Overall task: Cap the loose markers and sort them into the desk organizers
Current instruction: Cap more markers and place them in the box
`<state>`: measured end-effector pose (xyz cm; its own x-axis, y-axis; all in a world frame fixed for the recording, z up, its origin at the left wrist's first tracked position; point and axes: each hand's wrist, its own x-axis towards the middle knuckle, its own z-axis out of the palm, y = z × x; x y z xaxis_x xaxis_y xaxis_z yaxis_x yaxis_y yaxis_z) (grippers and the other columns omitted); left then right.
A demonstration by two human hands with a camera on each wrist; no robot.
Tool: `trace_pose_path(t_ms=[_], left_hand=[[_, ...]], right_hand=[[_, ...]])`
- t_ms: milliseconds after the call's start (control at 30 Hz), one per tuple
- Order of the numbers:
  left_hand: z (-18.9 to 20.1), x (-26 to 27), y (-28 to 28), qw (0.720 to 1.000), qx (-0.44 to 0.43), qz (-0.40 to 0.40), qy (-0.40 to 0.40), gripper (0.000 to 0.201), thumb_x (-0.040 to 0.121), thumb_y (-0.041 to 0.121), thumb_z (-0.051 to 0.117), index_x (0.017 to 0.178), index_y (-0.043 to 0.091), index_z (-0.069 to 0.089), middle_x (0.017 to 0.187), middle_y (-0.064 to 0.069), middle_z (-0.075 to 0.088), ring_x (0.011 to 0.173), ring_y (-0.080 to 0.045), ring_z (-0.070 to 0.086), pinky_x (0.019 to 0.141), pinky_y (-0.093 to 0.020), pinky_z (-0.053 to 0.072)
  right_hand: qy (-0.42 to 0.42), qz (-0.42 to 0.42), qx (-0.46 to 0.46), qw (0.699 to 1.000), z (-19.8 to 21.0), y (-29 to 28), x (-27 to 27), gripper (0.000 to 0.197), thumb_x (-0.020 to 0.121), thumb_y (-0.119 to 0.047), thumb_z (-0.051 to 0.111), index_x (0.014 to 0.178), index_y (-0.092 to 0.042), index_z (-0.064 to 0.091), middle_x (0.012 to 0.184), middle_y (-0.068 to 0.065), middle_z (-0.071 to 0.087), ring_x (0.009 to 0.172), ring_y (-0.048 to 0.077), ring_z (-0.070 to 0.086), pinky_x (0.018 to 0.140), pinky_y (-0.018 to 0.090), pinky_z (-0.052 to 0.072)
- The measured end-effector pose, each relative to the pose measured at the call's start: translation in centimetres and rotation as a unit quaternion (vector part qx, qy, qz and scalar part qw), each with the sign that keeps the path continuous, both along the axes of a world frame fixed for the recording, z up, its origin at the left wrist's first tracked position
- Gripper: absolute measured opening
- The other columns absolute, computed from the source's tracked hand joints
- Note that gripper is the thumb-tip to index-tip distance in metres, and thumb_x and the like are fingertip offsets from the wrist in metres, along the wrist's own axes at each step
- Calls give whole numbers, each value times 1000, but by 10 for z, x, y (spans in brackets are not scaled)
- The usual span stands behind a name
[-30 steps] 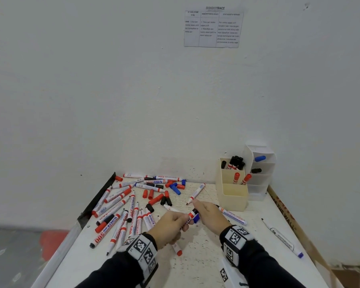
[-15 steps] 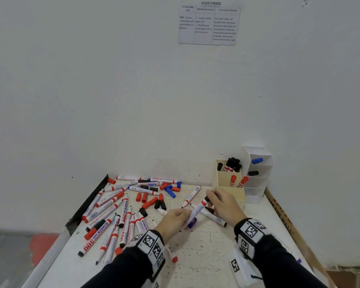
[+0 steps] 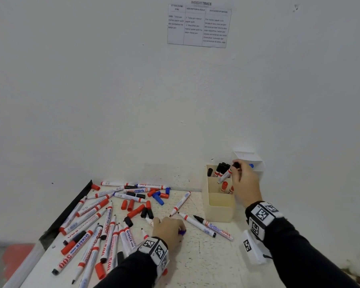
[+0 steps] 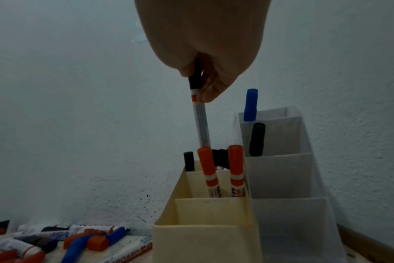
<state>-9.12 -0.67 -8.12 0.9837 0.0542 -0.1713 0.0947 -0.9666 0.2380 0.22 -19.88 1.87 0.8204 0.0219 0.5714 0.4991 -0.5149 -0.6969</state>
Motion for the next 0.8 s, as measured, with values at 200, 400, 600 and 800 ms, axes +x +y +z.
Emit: trace_pose_path(t_ms=[200, 400, 600, 800], left_hand=[[-3, 1, 6, 994, -108, 23, -5, 45, 90, 19, 55, 134, 21, 46, 130, -6, 45, 120, -21, 45, 105, -29, 37], [1, -2, 15, 964, -241, 87, -74, 24, 85, 14, 60, 106, 22, 49, 107, 2, 49, 92, -11, 50, 84, -17, 43], [10, -8, 18, 925, -335, 136, -118, 31, 88, 15, 60, 113, 28, 46, 100, -3, 61, 90, -15, 60, 80, -21, 51], [10, -13, 25, 907, -369, 163, -124, 28, 88, 17, 62, 115, 25, 56, 97, 2, 60, 86, -9, 57, 80, -17, 50]], right_hand=[[16, 6, -52, 999, -10, 4, 6, 26, 92, -4, 49, 117, -2, 55, 103, 8, 60, 95, 17, 55, 85, 22, 39], [-40, -13, -18, 999, -11, 10, 8, 19, 92, -4, 49, 110, -3, 57, 92, 6, 62, 83, 17, 59, 74, 16, 43], [-46, -13, -2, 999, -4, 27, 20, 19, 93, -2, 47, 109, -1, 56, 92, 12, 64, 72, 10, 55, 74, 10, 41], [143, -74, -347, 924, -15, 36, 37, 41, 99, -31, 28, 138, -23, 36, 149, -1, 29, 127, 26, 30, 104, 40, 26]])
